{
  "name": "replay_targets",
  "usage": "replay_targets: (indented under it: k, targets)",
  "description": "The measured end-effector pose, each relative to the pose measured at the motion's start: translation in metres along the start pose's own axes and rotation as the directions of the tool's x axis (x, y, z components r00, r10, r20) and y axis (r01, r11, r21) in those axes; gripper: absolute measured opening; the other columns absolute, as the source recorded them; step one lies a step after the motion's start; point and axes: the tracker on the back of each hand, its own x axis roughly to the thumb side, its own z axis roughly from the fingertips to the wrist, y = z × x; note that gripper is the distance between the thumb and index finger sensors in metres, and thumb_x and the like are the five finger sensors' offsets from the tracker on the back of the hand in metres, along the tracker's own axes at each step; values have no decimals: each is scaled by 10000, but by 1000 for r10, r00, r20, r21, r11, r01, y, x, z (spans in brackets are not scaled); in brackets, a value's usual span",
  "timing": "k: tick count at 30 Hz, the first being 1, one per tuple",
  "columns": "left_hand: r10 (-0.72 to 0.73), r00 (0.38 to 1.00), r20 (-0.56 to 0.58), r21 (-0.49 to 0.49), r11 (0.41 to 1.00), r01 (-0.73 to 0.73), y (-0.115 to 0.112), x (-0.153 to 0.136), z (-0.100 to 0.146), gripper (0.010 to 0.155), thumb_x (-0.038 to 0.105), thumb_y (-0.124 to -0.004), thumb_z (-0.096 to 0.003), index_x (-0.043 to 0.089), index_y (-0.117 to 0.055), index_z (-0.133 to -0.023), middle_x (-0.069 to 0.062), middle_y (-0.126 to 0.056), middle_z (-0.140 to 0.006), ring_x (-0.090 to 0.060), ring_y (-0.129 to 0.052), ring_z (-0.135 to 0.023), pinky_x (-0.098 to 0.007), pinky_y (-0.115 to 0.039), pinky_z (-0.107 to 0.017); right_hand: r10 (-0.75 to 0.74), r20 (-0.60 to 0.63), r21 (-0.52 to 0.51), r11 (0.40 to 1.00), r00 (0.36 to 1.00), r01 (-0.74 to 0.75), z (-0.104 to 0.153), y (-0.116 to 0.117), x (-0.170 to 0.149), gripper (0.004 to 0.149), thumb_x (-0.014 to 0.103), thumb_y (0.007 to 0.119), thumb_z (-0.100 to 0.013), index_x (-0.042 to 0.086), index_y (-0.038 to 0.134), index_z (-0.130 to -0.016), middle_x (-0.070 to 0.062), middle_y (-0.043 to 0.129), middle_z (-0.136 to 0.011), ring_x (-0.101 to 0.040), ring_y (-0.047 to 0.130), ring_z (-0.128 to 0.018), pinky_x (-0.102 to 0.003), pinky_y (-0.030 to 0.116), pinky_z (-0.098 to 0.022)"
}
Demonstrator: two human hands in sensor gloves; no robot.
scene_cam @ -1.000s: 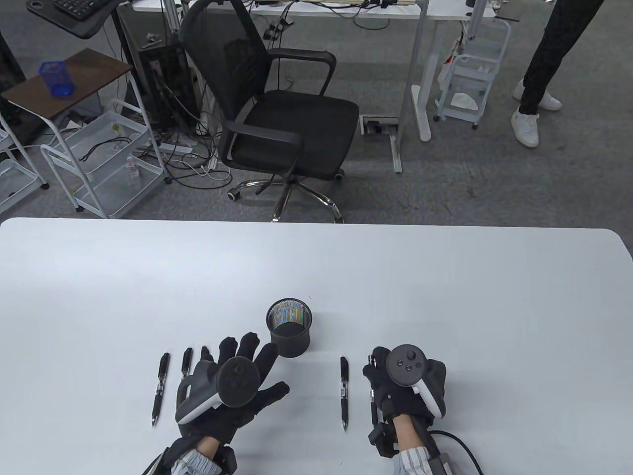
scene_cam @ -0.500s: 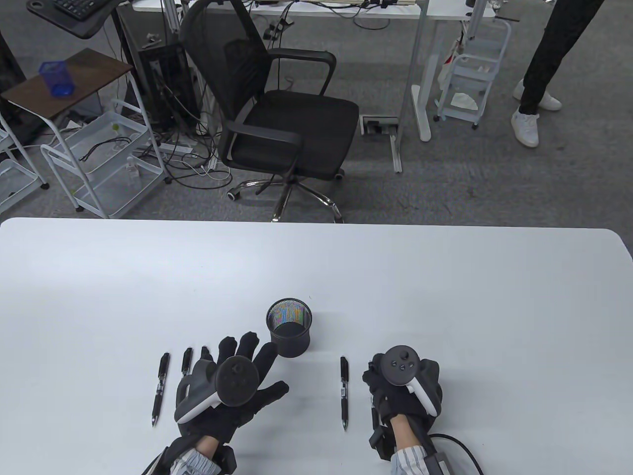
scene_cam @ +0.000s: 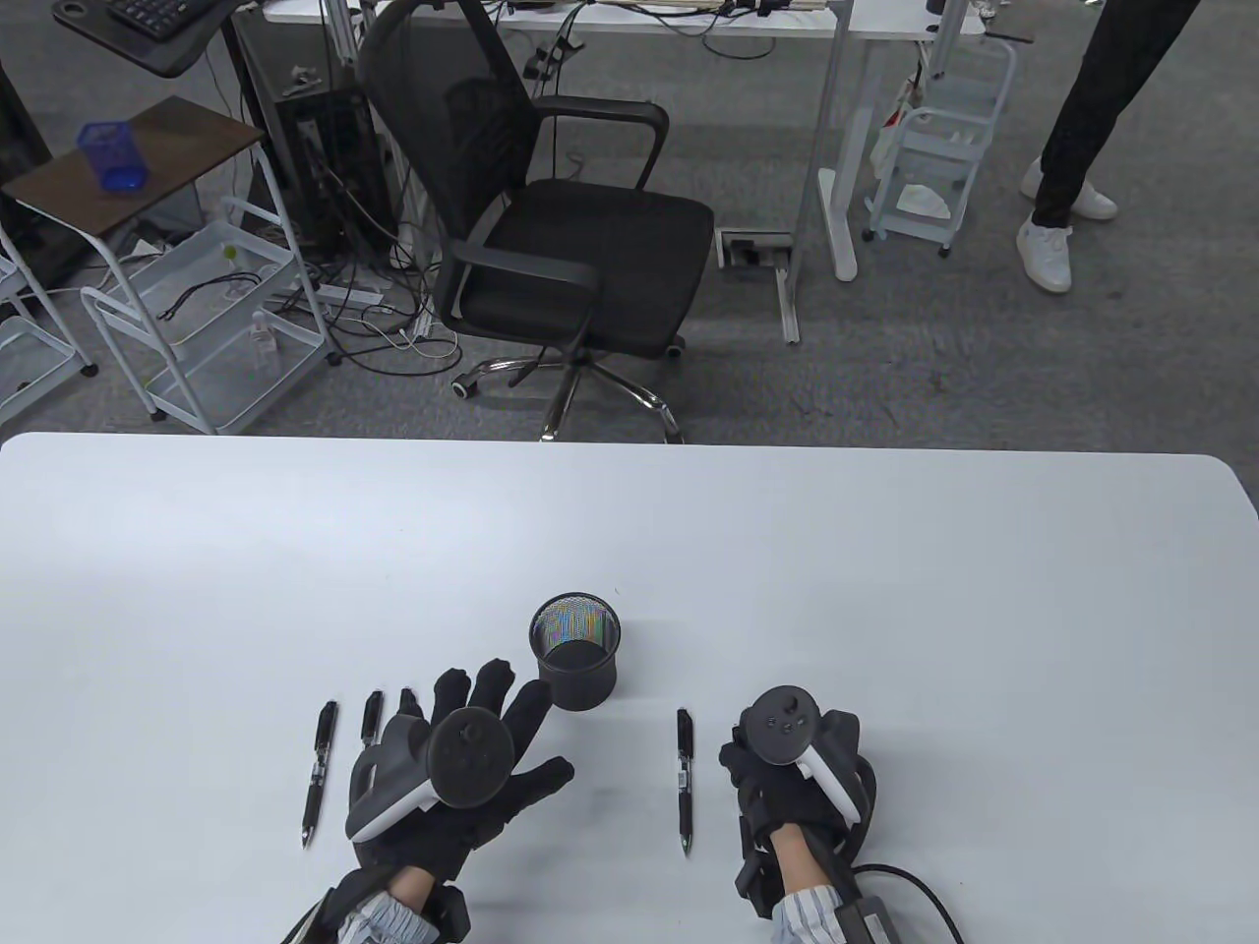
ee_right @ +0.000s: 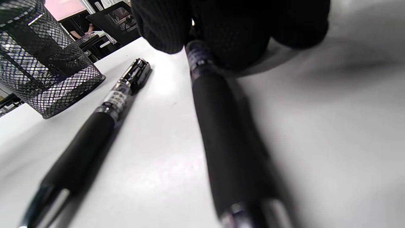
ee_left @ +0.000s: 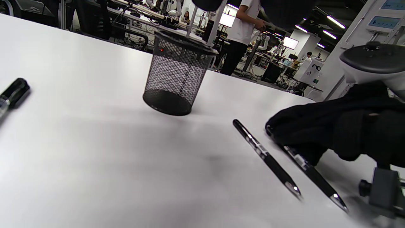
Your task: Press to open click pens
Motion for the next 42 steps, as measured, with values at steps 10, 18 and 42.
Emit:
replay_targets:
  k: [10,18,42]
  targets:
    - [4,1000,3,4,1000,-4,1,0,1,756,628,-614,-674,241,-367,-1274,-231,-180,-1319,-630,-161,-1132,-860,-224,-696,69,-20,1,998,997,-69,1,1,2,563,234,768,-623,-40,633,-1096,-227,761,-862,-238,906,-500,-409,776,-482]
    - [2,1000,2,4,1000,-2,0,0,1,756,627,-615,-674,239,-368,-1274,-229,-180,-1318,-630,-162,-1132,-860,-224,-695,84,-32,-2,996,996,-84,2,0,3,558,240,769,-623,-18,633,-1099,-224,750,-865,-229,896,-498,-408,773,-478]
    - [-6,1000,2,6,1000,6,0,1,1,751,622,-613,-678,236,-367,-1274,-229,-185,-1319,-629,-163,-1132,-859,-224,-696,49,23,-187,981,999,-44,33,-48,21,657,239,653,-674,-122,410,-1167,-411,418,-1110,-574,600,-930,-754,421,-691]
